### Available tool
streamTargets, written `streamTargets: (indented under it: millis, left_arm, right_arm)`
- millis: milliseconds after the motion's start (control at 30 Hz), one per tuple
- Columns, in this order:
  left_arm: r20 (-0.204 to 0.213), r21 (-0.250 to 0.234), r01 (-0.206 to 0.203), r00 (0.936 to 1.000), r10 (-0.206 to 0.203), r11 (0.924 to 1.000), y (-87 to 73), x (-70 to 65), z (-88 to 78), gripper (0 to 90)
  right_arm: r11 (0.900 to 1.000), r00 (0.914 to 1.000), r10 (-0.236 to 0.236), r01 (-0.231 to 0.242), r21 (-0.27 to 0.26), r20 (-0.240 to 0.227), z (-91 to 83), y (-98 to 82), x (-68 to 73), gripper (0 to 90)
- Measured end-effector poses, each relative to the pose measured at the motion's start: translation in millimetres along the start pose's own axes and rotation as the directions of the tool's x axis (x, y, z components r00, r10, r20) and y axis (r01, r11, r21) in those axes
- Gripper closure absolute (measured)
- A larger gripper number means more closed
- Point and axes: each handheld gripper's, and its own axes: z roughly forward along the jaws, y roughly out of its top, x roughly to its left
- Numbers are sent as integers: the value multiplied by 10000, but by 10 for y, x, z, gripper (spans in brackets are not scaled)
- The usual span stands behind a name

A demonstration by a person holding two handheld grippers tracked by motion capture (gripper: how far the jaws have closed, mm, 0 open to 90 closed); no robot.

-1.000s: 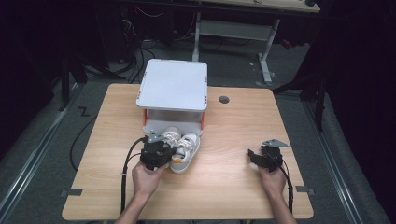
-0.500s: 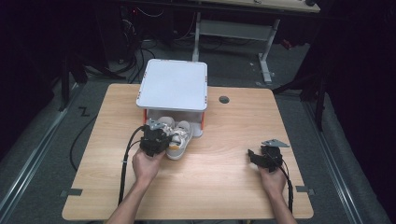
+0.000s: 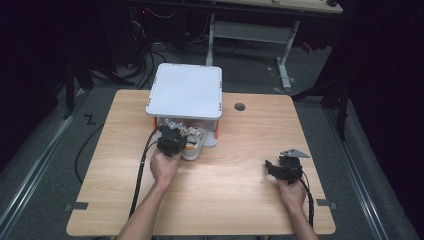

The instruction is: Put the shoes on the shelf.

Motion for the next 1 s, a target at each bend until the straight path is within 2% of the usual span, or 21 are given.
streamTargets:
  millis: [100,267,367,433,567,700,767,867,1000]
  left_arm:
    - [30,20,169,9999,-169,9999,24,41,56,797]
    - [-222,72,-17,9998,19,10000,69,47,117,788]
    - [-181,40,77,9998,-76,10000,57,56,161,775]
    - [25,96,285,9996,-285,9995,52,81,171,733]
    - [-39,169,155,9999,-154,9997,54,64,171,707]
    - [-298,135,1,9996,3,9999,58,34,170,656]
    - [-323,229,-67,9995,74,9997,69,7,171,590]
    - [-118,167,101,9999,-99,9998,76,15,167,515]
    - [124,163,127,9998,-129,9998,76,6,163,440]
  right_arm:
    - [10000,10000,-18,18,-10,-11,2,1,-1,376]
    - [10000,10000,-42,42,-11,-31,3,2,0,377]
    - [10000,10000,-42,42,-11,-29,3,2,-1,376]
    - [10000,10000,-43,43,-13,-41,4,3,-1,377]
    - [9999,9998,-115,115,-4,-150,12,12,1,384]
    - [9999,9998,-153,154,70,-145,4,36,21,513]
    - [9993,9993,-350,352,110,-124,-4,53,59,565]
    - [9975,9954,-689,679,-175,-666,-56,95,152,642]
    - [9956,9864,-843,777,-519,-1410,-138,226,254,703]
